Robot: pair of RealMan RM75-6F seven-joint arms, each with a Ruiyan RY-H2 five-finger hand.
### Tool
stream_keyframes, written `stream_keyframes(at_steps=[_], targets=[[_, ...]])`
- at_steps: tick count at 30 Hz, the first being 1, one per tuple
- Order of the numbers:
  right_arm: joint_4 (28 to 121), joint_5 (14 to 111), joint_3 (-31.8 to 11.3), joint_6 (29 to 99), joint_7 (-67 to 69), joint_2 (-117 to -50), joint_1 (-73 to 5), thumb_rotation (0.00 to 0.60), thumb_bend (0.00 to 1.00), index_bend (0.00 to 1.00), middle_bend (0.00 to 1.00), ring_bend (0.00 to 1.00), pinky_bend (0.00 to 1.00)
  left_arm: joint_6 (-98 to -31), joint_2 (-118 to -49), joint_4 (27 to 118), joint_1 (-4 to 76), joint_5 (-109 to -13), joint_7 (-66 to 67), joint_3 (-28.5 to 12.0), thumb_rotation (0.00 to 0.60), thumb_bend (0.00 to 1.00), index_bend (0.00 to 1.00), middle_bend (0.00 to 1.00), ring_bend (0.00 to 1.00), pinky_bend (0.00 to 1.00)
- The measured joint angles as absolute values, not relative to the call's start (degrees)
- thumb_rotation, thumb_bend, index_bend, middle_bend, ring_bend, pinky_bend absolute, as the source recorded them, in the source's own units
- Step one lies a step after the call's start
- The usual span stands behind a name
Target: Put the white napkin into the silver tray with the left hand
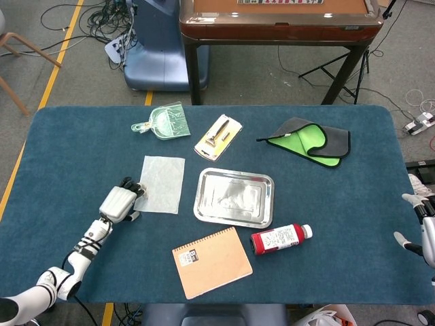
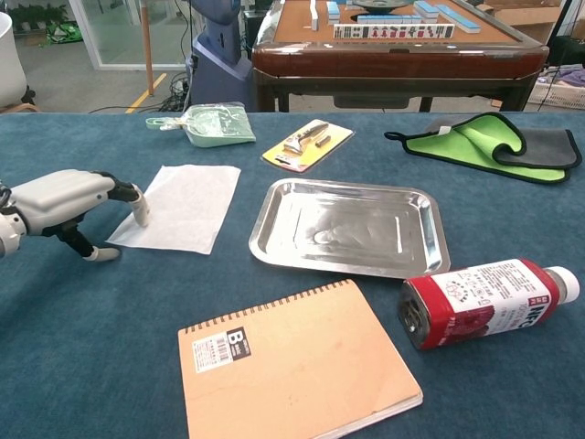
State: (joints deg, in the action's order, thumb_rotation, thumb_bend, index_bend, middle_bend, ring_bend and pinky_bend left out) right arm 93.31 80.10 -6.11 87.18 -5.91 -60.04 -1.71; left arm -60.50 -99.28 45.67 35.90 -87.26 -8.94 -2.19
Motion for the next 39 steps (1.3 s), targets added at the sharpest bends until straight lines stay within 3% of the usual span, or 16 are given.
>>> stream_keyframes(at_steps=[16,27,39], targets=[[92.84,80.22,-6.14,87.24,-5.29,-60.32,-1.48,0.6,0.08,0.24,0.26,0.19,0.19,-61.85,-97.67,48.61,36.28,-87.3,-10.81,-2.5,0.6,0.29,0.42,0.25,0.22,0.1],[92.65,80.21,-6.02,87.46,-4.75,-60.31,-1.06,0.6,0.08,0.24,0.26,0.19,0.19,-64.55,-98.88,47.68,36.27,-87.59,-13.05,-3.09,0.6,0.31,0.6,0.29,0.25,0.1],[92.56,80.2,-6.21,87.77,-4.53,-60.28,-0.84,0.6,0.08,0.24,0.26,0.19,0.19,-65.65,-98.98,47.39,36.53,-87.23,-15.36,-3.99,0.6,0.33,0.65,0.37,0.3,0.11]])
